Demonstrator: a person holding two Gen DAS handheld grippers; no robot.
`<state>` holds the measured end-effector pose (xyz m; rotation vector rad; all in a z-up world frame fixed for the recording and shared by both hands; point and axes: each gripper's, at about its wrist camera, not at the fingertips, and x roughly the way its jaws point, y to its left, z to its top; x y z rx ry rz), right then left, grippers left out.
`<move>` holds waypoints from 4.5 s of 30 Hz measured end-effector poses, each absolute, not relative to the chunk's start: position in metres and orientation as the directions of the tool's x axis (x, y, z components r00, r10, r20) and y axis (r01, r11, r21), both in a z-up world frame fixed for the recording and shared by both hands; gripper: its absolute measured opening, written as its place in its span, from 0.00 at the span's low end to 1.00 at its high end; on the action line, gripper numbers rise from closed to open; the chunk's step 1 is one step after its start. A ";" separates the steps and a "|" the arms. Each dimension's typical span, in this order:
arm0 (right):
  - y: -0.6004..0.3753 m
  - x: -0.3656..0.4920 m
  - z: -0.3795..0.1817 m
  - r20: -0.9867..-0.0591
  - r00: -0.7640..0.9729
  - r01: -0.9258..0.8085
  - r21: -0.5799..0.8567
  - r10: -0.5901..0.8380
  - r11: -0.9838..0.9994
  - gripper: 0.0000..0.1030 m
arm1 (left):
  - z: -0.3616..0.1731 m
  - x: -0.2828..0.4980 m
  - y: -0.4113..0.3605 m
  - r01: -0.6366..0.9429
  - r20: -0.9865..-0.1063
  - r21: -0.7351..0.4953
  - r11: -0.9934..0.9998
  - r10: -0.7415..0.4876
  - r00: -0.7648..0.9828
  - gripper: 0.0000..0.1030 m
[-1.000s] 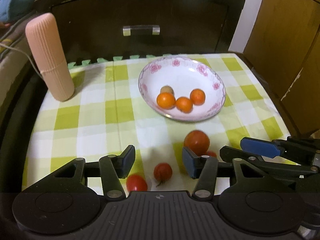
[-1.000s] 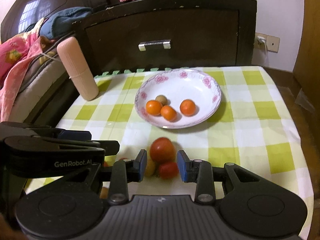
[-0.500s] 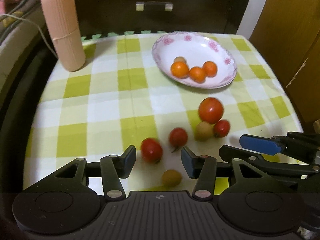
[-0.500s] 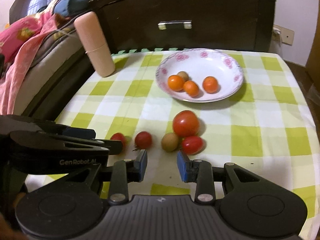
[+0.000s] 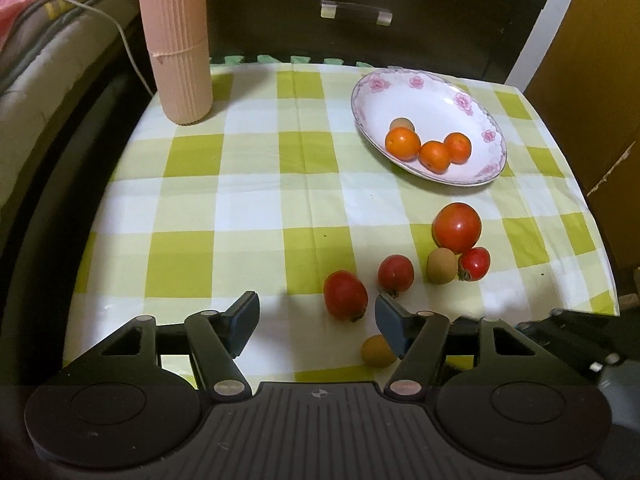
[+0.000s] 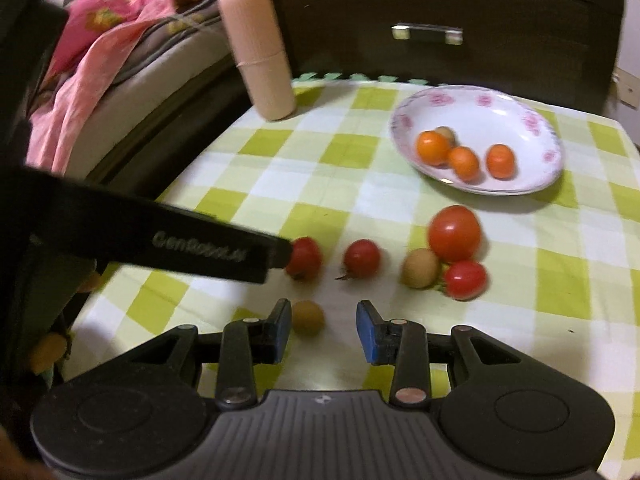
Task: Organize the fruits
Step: 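Grasp a brown longan with the right tool while the left tool grasps a red tomato, then hold the longan and the tomato just above the tablecloth with both tools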
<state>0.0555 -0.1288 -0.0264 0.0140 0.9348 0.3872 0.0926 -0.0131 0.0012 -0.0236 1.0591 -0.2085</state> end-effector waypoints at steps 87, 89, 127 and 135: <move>-0.176 0.028 -0.055 -0.826 0.531 -0.201 0.096 0.190 0.975 0.35 | -0.043 0.066 -0.050 0.305 -0.904 0.002 0.952 -0.129 0.408 0.75; -0.175 0.030 -0.055 -0.830 0.522 -0.203 0.101 0.195 0.974 0.35 | -0.043 0.067 -0.051 0.304 -0.908 0.000 0.953 -0.127 0.399 0.78; -0.169 0.037 -0.040 -0.823 0.551 -0.135 0.074 0.137 0.988 0.24 | -0.026 0.063 -0.051 0.311 -0.878 -0.073 0.948 -0.209 0.430 0.36; -0.171 0.041 -0.036 -0.814 0.562 -0.123 0.088 0.143 0.988 0.24 | -0.023 0.066 -0.048 0.300 -0.870 -0.099 0.949 -0.229 0.436 0.35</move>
